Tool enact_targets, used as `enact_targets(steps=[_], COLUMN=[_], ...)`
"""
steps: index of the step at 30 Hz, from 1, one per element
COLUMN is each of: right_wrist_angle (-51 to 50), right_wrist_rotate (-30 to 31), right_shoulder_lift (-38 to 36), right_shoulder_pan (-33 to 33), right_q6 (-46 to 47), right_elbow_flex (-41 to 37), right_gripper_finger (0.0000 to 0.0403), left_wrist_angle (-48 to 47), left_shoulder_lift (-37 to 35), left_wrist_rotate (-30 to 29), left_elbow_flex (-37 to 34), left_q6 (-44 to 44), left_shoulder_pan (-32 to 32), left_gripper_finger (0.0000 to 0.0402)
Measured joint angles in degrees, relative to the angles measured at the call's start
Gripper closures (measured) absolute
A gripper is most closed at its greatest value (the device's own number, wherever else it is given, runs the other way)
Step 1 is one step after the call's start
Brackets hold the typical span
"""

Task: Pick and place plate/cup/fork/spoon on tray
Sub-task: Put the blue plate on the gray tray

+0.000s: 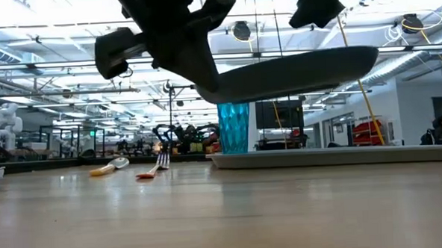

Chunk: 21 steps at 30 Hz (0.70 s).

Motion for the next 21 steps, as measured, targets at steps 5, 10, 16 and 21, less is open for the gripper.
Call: enact_targets(steps=[5, 10, 16, 21], right_wrist_angle=[-3.1, -3.7, -3.2, -2.4], right_wrist_rotate=[-3.0, -2.7, 0.1, 0.9], right_shoulder_lift=[3.8, 5.5, 6.0, 6.0], right_shoulder_pan=[1.2, 1.5, 0.4, 0.2], right_q6=[0.4, -0.4, -3.0, -3.5], right_elbow_flex=[3.6, 3.7, 3.7, 2.5], right_gripper_finger=[0.0270, 0.0270, 0.0253, 0.0222], left_wrist_angle=[-1.5, -1.4, -3.0, -3.0], left_shoulder_lift=[0.0, 0.0, 0.0, 0.0], left_wrist_rotate=[0.2, 0.0, 0.1, 0.1], left_elbow_flex=[0.0, 0.0, 0.0, 0.0], left_q6=[0.2, 0.0, -0.2, 1.1], left_shoulder_pan=[1.7, 2.7, 4.0, 4.4], left_gripper_finger=[0.0394, 0.0387, 0.0393, 0.0389])
